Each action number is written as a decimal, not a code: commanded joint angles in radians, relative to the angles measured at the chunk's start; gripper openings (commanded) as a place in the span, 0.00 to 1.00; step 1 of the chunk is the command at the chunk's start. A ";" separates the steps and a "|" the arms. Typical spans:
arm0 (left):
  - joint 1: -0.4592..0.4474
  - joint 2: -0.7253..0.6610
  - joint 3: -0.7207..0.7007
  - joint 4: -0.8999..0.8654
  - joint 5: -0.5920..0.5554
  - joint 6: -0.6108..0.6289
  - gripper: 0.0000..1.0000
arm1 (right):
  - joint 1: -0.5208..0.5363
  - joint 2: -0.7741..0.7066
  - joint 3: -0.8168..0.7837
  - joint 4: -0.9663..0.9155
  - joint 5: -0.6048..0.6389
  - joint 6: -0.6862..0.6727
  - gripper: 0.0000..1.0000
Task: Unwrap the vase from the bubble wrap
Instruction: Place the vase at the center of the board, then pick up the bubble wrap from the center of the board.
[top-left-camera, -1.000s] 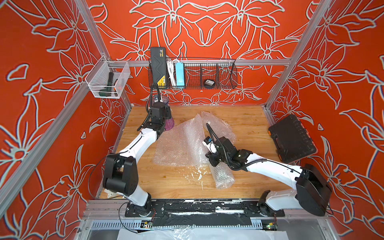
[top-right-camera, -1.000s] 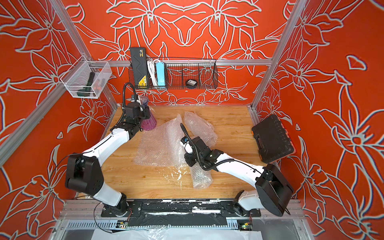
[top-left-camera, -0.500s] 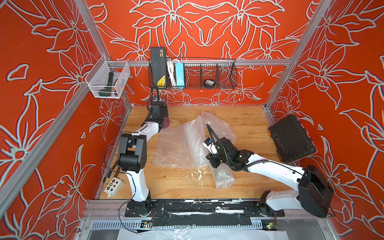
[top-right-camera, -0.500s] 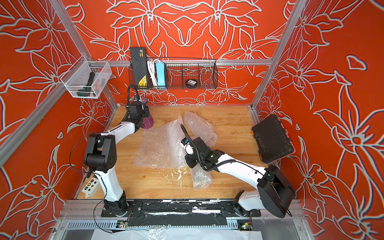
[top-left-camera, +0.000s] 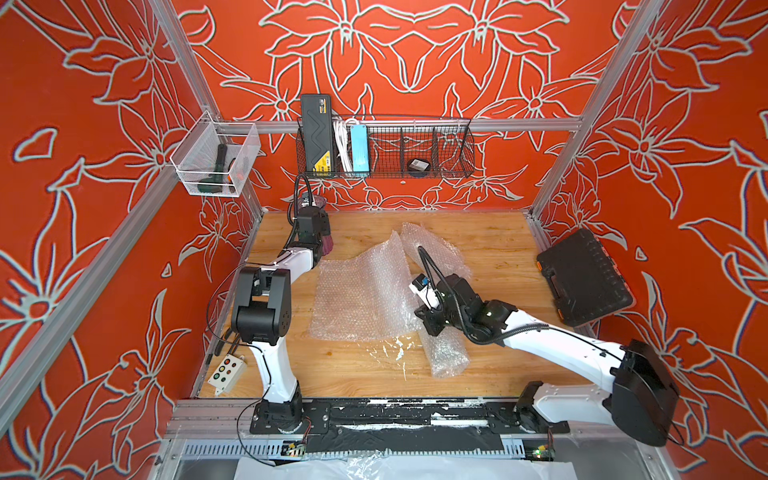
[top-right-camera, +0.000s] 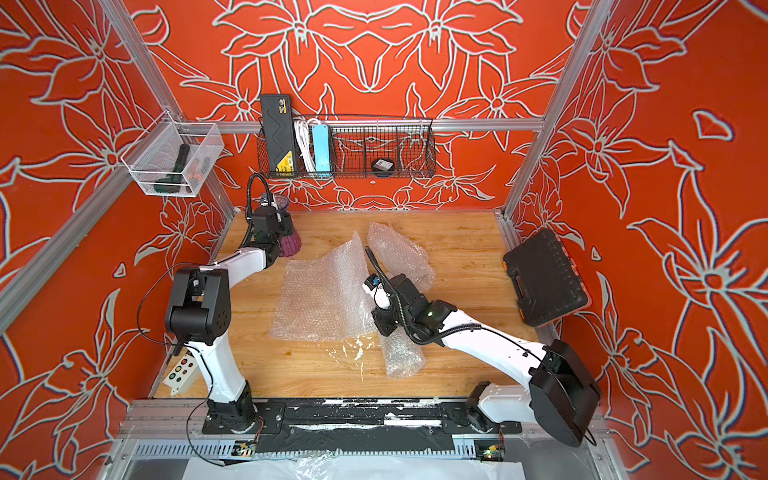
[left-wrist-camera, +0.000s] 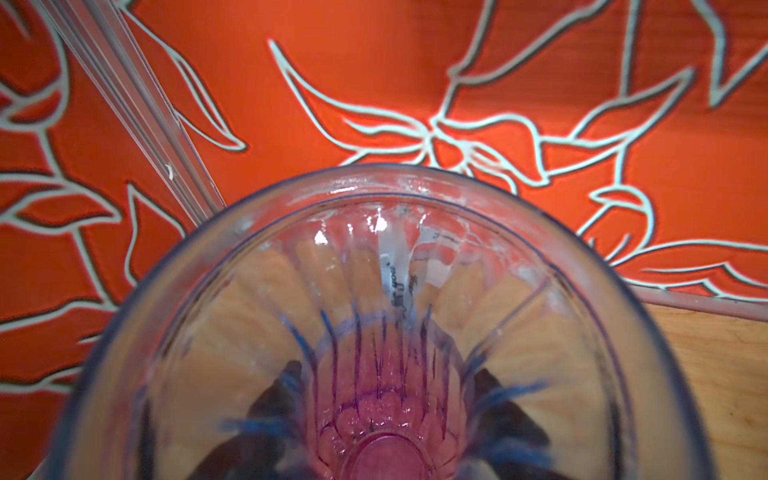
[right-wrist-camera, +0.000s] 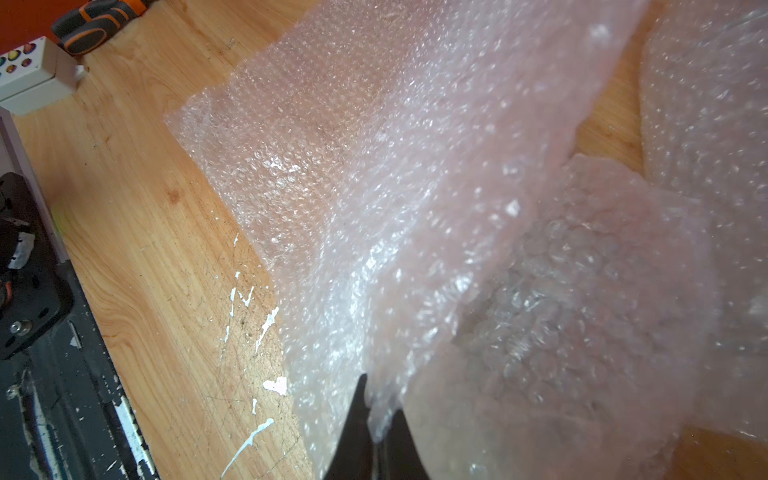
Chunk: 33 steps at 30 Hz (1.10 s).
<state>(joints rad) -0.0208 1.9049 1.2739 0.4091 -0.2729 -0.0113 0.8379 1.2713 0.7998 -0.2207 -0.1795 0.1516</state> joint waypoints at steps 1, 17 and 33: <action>-0.001 -0.049 -0.006 0.139 0.020 -0.003 0.19 | 0.000 -0.012 0.016 -0.033 0.014 -0.011 0.06; -0.010 -0.226 -0.170 0.069 0.023 -0.056 0.99 | 0.000 -0.030 0.016 0.000 -0.006 -0.012 0.06; -0.045 -0.595 -0.324 -0.416 0.037 -0.280 0.99 | 0.000 -0.044 0.010 0.027 -0.008 0.005 0.07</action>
<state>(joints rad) -0.0528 1.3853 0.9474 0.1753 -0.2417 -0.2035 0.8379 1.2552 0.7998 -0.2081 -0.1818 0.1493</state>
